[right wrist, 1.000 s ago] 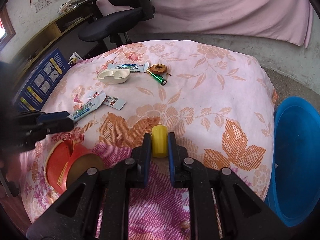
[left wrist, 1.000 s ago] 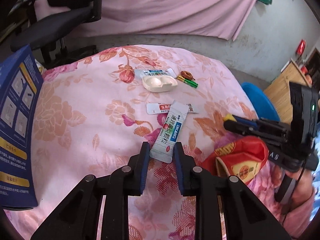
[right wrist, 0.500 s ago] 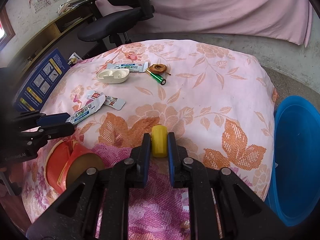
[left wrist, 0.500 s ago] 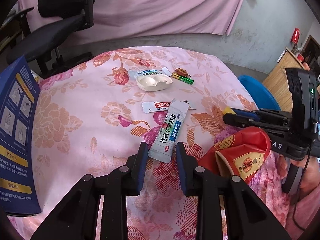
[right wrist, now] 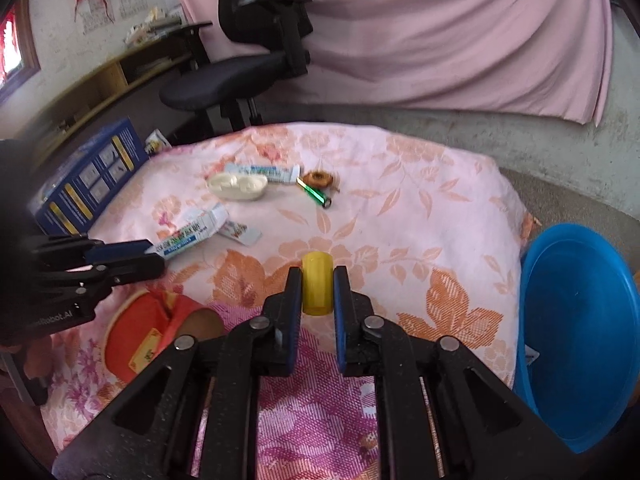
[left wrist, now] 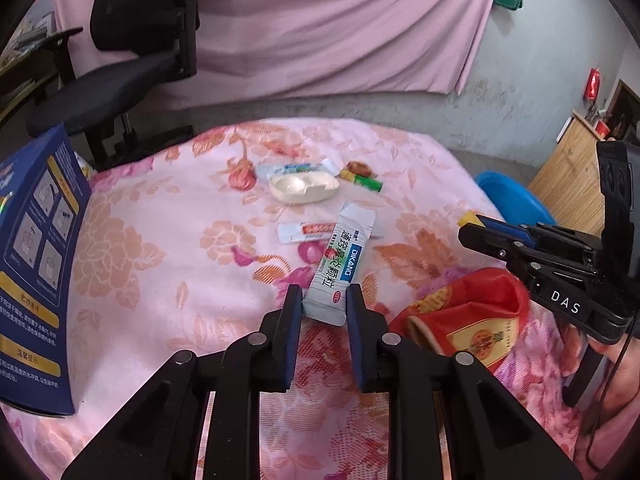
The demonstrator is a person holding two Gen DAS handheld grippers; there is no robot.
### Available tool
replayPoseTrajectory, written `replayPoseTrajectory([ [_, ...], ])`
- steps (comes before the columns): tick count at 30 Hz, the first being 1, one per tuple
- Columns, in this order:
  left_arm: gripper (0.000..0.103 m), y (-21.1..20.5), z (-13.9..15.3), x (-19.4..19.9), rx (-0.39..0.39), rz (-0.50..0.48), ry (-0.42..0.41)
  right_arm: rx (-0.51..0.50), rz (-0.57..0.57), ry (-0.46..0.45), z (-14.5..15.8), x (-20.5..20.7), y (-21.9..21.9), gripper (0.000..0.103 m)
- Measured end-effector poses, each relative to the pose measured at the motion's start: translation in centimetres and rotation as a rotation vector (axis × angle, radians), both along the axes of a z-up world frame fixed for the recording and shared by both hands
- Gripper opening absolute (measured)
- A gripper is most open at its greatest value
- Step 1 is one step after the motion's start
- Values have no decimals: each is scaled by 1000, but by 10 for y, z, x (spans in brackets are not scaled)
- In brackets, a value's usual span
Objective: Collect trash
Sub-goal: 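Lift the yellow cap and white tube up off the bed with both tools, then carry both items over the blue basin and open both tools to drop them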
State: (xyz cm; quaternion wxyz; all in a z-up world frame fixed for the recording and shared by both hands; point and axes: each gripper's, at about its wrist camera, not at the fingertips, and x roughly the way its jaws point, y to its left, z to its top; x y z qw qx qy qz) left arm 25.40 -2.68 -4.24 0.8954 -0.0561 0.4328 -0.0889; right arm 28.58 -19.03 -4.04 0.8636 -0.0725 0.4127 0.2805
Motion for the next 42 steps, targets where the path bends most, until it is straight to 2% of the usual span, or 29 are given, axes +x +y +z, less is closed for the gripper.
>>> replayPoseTrajectory([
  [3, 18, -8, 15, -9, 42, -1, -97, 27, -18, -106, 15, -13, -7, 38],
  [4, 18, -11, 20, -12, 47, -2, -131, 38, -30, -171, 22, -21, -10, 38],
  [8, 18, -20, 46, -28, 25, -1, -306, 64, -59, -372, 45, -46, -13, 38],
  [12, 18, -29, 65, -41, -8, 7, -438, 95, -86, -535, 62, -66, -18, 38],
  [15, 18, -38, 82, -53, -3, 1, -572, 184, -128, -657, 77, -82, -31, 38],
  [17, 18, -46, 95, -64, 26, -15, -682, 235, -168, -701, 85, -88, -41, 38],
  [20, 18, -56, 111, -73, 68, -18, -800, 297, -222, -753, 95, -94, -55, 38],
  [22, 18, -63, 119, -73, 73, -22, -837, 329, -256, -782, 101, -97, -67, 38],
  [30, 18, -107, 138, -56, 2, -71, -889, 357, -374, -856, 116, -106, -108, 38],
  [34, 18, -146, 139, -46, -13, -138, -868, 340, -446, -872, 117, -111, -135, 38],
  [38, 18, -187, 132, -31, -10, -225, -797, 345, -517, -797, 108, -103, -165, 38],
  [42, 18, -216, 121, -8, -32, -269, -720, 336, -569, -712, 96, -90, -189, 38],
])
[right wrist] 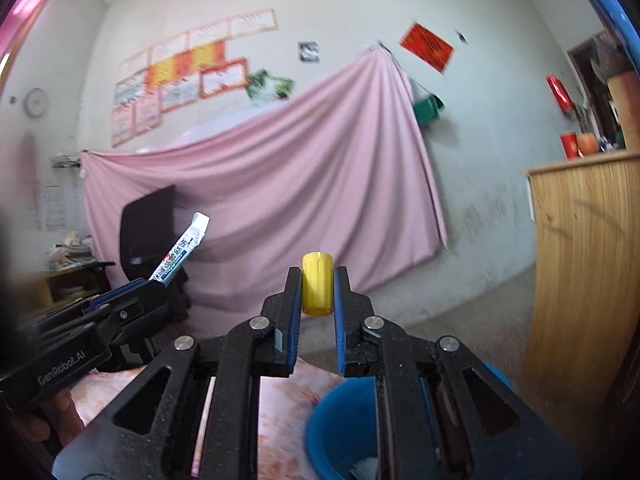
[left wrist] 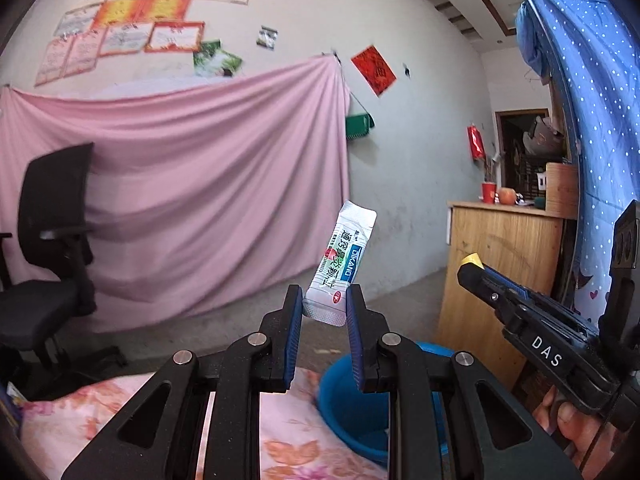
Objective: Collect trash
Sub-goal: 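Carry both items over the blue basin and open both tools to drop them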
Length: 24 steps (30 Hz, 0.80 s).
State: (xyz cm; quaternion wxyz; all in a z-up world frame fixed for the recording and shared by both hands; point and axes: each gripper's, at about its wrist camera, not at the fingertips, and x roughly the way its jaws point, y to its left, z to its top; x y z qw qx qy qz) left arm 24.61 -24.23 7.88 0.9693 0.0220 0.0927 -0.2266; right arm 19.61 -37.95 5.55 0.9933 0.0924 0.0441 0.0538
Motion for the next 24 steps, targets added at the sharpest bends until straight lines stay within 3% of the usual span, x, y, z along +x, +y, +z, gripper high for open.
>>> replayPoseTrajectory([
  [8, 18, -41, -21, 54, 2, -73, 270, 38, -63, 151, -25, 18, -37, 38],
  [15, 18, -63, -37, 80, 55, -91, 446, 96, -80, 299, -47, 39, -59, 38],
  [24, 19, -71, -58, 98, 59, -66, 608, 138, -78, 508, -81, 72, -69, 38],
])
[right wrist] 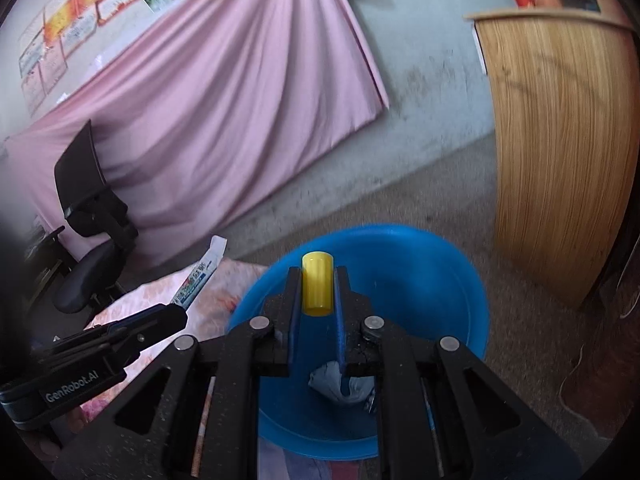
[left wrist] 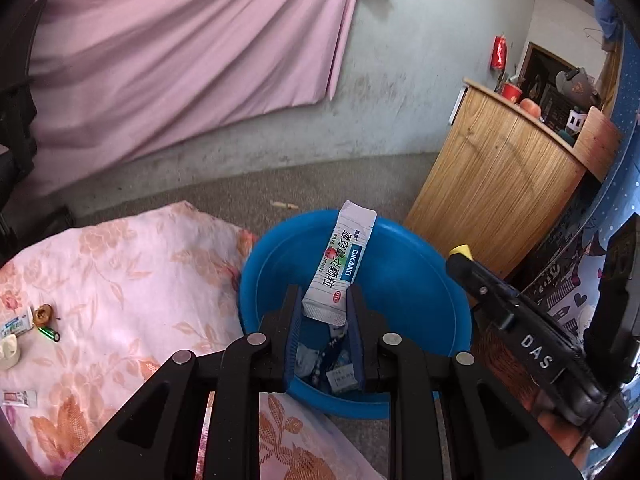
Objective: Collect trash
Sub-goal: 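Carry both items over the blue basin and open both tools to drop them, then move both tools back over the bed toward the remaining trash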
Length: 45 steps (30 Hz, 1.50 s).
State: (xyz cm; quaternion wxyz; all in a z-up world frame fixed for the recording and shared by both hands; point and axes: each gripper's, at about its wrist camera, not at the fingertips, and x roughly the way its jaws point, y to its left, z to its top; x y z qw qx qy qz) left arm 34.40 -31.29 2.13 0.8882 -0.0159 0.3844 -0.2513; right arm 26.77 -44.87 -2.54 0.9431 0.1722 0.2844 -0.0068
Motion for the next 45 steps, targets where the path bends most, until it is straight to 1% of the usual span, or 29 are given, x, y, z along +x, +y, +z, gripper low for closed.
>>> replayPoseTrajectory([
  [3, 19, 0, -1, 4, 0, 2, 27, 15, -1, 25, -7, 6, -3, 40],
  [5, 20, 1, -1, 5, 13, 7, 35, 16, -13, 35, -8, 6, -4, 40],
  [6, 24, 2, -2, 4, 21, 10, 35, 18, -15, 42, -9, 7, -6, 42],
  [7, 32, 3, -1, 4, 26, 11, 32, 19, -16, 53, -11, 9, -7, 44],
  [9, 38, 8, 1, 2, 10, 13, 20, 20, -19, 61, -12, 9, -8, 58],
  [11, 38, 16, 1, -1, 2, 21, 11, 19, -23, 50, -10, 9, -9, 66],
  [13, 39, 26, 5, -4, -1, 36, -5, 16, -22, 33, -7, 6, -6, 71],
  [14, 39, 30, 6, -6, 2, 47, -14, 9, -22, 24, -4, 5, -4, 76],
  [15, 42, 36, 8, -8, 7, 64, -27, 4, -20, 19, -1, 5, -2, 82],
  [16, 49, 41, 11, -11, 5, 78, -41, 1, -18, 13, 1, 4, 1, 84],
  [17, 52, 50, 14, -16, -6, 93, -64, -3, -15, -1, 6, 3, 4, 90],
  [18, 59, 55, 17, -20, -11, 103, -83, -8, -13, -14, 9, 1, 7, 96],
  [20, 62, 68, 23, -28, -13, 130, -125, -19, -7, -48, 17, -3, 14, 103],
  [21, 65, 76, 27, -33, -14, 145, -149, -21, -3, -59, 20, -4, 17, 103],
  [23, 78, 91, 32, -41, -19, 170, -189, -31, 12, -97, 28, -8, 27, 103],
  [24, 92, 98, 35, -46, -22, 190, -208, -33, 19, -107, 31, -9, 30, 103],
  [25, 97, 109, 38, -52, -34, 221, -232, -35, 32, -121, 36, -10, 36, 103],
  [28, 97, 138, 46, -66, -104, 272, -285, -56, 62, -156, 47, -14, 53, 103],
  [29, 99, 147, 49, -70, -114, 289, -296, -65, 71, -171, 49, -16, 59, 103],
  [33, 100, 180, 63, -89, -106, 369, -376, -91, 112, -252, 63, -26, 83, 103],
  [38, 101, 215, 73, -113, -98, 426, -455, -134, 162, -332, 82, -39, 118, 103],
  [42, 101, 233, 79, -128, -80, 483, -516, -147, 191, -425, 92, -50, 144, 103],
  [45, 101, 253, 83, -141, -64, 538, -566, -149, 219, -476, 97, -54, 163, 103],
])
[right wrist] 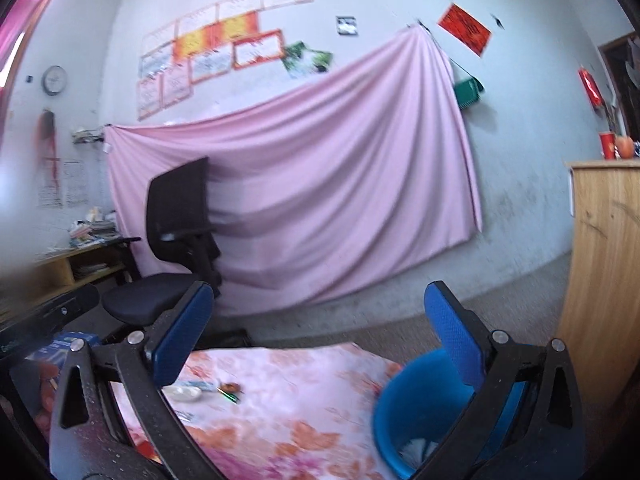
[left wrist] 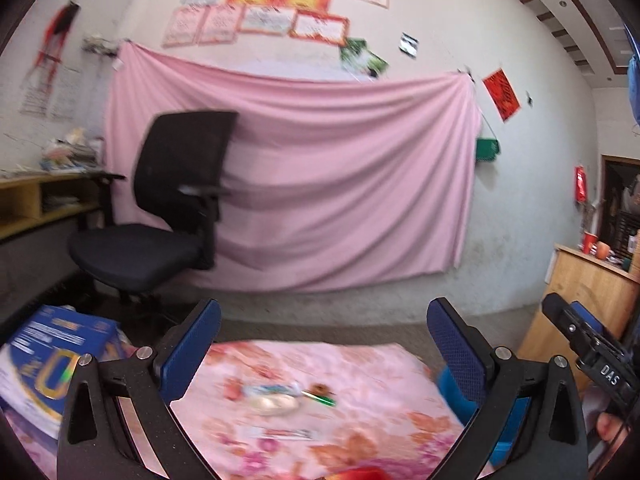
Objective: Collect trash
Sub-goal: 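Move both tools back over the bed toward the remaining trash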
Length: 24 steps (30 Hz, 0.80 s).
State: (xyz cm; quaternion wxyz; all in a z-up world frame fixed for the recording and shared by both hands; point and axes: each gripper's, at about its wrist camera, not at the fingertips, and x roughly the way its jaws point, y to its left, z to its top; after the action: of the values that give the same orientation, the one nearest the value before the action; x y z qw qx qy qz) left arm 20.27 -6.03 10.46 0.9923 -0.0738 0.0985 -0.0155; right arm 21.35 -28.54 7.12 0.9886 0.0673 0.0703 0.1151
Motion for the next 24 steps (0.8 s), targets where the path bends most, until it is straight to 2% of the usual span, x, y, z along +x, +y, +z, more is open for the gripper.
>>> replayPoseTrajectory([
  [7, 101, 41, 2, -18, 10, 89, -39, -55, 75, -87, 2, -5, 41, 103],
  [11, 101, 61, -7, -23, 1, 130, -36, -92, 111, -120, -2, -8, 62, 103],
  [24, 101, 86, -45, -25, 27, 162, 42, -222, 195, -93, -25, -6, 104, 103],
])
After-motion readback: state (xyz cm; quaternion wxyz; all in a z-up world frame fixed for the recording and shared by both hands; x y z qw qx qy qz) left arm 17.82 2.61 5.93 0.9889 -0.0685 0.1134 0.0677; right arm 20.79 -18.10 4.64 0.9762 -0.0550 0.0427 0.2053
